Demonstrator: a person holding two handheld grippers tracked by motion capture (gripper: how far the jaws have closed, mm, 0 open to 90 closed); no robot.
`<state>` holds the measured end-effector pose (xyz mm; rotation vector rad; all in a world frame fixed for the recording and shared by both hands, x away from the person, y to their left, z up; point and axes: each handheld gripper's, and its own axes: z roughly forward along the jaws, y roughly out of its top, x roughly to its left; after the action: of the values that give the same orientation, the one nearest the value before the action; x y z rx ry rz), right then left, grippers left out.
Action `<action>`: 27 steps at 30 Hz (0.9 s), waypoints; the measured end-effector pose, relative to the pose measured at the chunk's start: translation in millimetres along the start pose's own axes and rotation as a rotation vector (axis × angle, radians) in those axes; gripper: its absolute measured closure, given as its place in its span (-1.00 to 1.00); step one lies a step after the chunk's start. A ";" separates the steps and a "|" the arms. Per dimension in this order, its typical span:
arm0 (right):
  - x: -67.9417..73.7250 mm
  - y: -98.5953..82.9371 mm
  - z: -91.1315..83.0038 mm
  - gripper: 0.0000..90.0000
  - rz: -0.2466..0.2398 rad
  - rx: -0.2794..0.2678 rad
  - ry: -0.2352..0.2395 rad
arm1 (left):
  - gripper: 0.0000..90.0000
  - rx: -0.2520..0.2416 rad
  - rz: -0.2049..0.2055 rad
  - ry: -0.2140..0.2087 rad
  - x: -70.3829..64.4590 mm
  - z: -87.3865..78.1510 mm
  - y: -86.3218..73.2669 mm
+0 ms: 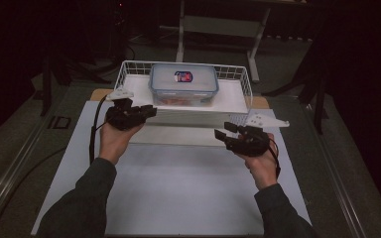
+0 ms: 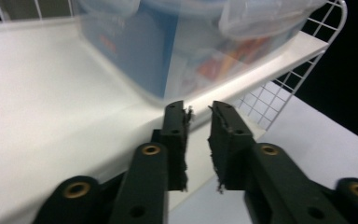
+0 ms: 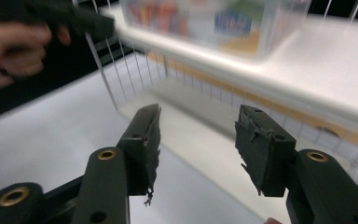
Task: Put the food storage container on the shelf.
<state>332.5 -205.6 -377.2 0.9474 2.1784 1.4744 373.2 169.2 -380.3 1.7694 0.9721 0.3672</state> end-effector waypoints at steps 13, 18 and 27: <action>13.3 -68.4 -18.5 0.00 -0.125 0.171 0.010 | 0.23 0.079 0.113 0.037 -19.8 -31.8 -72.0; 8.7 -86.8 -27.9 -0.02 -0.075 0.173 0.007 | 0.16 0.111 0.165 0.051 -31.9 -42.4 -100.1; 9.8 -114.0 -45.6 -0.08 -0.026 0.198 0.005 | 0.05 0.125 0.173 0.111 -32.7 -68.4 -136.7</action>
<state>259.6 -257.1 -462.0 0.9743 2.3645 1.2672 248.6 206.7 -467.0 1.9709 0.9395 0.5282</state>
